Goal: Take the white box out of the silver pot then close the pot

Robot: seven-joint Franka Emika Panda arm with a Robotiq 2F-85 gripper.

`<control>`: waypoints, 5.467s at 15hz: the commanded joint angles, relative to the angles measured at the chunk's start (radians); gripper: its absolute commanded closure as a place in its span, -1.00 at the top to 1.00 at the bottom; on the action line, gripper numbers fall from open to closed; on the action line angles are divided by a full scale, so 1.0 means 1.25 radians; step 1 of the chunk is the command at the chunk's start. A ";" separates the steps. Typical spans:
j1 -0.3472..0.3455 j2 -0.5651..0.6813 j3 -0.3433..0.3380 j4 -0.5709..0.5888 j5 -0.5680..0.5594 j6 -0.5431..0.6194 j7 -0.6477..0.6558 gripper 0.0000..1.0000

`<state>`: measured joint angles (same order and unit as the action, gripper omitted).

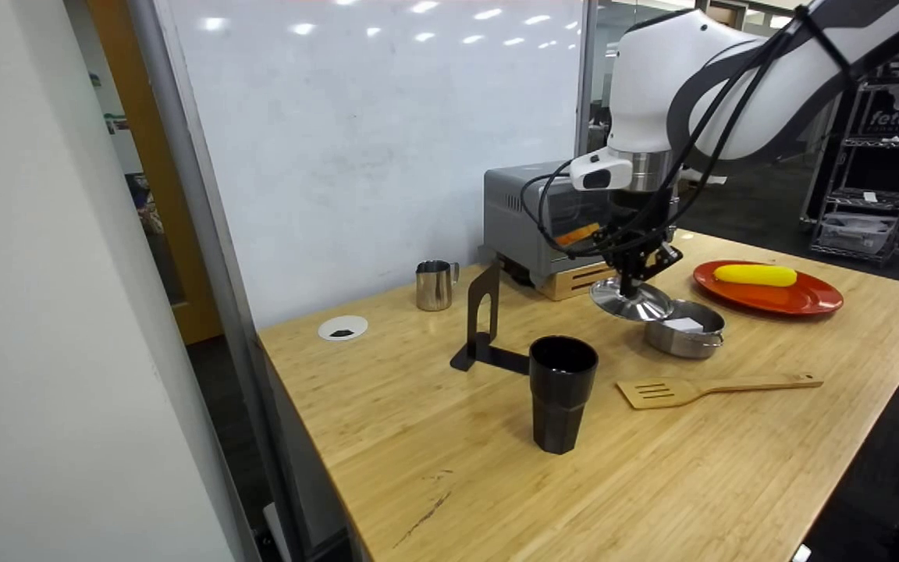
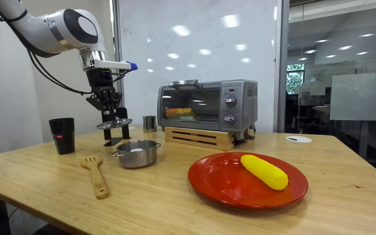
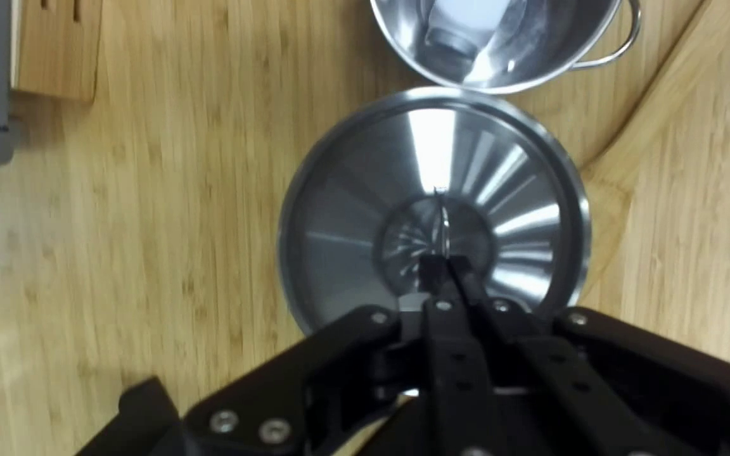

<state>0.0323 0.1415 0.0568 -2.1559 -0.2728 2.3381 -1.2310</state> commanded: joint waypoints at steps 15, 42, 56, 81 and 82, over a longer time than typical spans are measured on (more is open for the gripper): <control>-0.029 0.208 0.012 0.121 0.032 -0.008 -0.042 -0.31; -0.116 0.106 -0.091 0.096 0.077 -0.102 0.128 0.56; -0.112 0.121 -0.091 0.047 0.017 -0.119 0.164 0.52; -0.117 0.189 -0.078 0.054 -0.030 -0.004 0.079 0.20; -0.117 0.188 -0.078 0.053 -0.030 -0.001 0.075 0.01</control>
<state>-0.1020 0.3619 -0.0484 -2.0982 -0.2889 2.3098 -1.1127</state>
